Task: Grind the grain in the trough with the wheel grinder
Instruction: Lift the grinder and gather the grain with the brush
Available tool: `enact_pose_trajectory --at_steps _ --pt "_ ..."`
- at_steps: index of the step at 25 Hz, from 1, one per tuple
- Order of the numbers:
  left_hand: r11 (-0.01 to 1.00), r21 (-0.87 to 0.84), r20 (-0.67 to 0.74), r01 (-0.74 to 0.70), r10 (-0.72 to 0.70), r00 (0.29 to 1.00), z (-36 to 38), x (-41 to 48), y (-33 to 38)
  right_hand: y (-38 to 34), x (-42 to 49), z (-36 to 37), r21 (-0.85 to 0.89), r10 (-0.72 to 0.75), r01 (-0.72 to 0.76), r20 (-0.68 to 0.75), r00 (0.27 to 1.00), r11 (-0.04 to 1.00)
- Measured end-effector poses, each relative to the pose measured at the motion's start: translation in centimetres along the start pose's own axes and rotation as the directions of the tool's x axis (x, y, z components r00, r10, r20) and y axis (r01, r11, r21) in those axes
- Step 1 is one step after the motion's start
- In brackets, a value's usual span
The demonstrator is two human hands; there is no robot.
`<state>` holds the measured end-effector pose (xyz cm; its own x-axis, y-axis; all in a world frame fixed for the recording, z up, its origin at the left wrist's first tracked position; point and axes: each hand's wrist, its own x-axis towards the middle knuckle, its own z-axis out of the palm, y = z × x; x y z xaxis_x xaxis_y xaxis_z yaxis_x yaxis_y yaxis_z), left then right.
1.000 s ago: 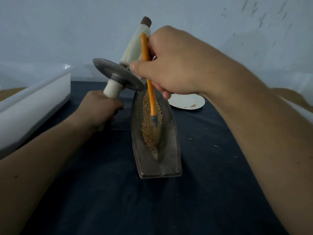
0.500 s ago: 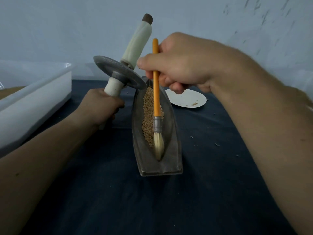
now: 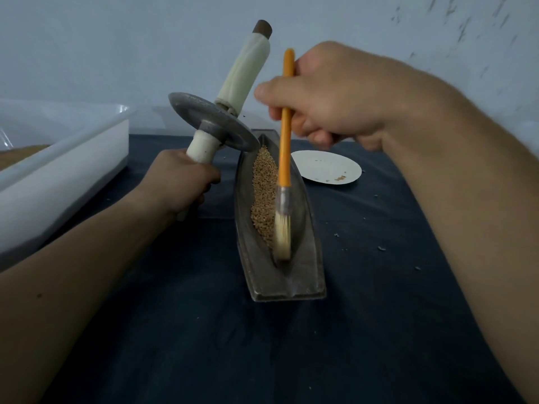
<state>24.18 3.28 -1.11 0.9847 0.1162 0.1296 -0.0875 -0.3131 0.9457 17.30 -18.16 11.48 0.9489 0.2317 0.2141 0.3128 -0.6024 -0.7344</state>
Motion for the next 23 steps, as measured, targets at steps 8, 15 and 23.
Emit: enact_pose_trajectory --at_steps 8,15,23 --pt "1.000 -0.005 -0.008 0.000 0.000 1.000 0.1 0.0 0.0 -0.1 0.4 0.5 -0.210 -0.121 0.073 -0.226 0.967 0.975" --pt "1.000 0.001 -0.004 0.000 0.000 1.000 0.1 -0.1 0.0 0.4 0.6 1.7 -0.144 -0.059 0.037 -0.153 0.986 0.989" --pt "0.998 -0.060 -0.011 0.024 -0.025 1.000 0.0 0.0 -0.1 2.1 1.7 1.2 -0.196 -0.315 0.247 -0.540 0.781 0.949"
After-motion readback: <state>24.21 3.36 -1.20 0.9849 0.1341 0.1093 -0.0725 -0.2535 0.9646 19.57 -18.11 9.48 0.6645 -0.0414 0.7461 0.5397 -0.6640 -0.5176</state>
